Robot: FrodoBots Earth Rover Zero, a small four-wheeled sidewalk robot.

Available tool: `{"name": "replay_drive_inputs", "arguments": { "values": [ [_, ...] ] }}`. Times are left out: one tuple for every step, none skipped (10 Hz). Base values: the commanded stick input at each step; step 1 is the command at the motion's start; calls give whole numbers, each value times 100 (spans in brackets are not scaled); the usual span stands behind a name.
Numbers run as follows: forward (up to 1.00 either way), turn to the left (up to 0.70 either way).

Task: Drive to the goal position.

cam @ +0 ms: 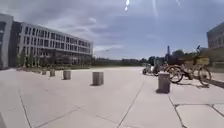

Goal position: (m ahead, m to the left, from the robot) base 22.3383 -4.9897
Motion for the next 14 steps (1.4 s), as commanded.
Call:
{"name": "replay_drive_inputs", "arguments": {
  "values": [
    [50, 0],
    [50, 0],
    [49, 0],
    [48, 0],
    [47, 0],
    [47, 0],
    [47, 0],
    [47, 0],
    [47, -1],
    [47, -6],
    [47, -13],
    [47, -13],
    [47, -10],
    [47, -10]
  ]
}}
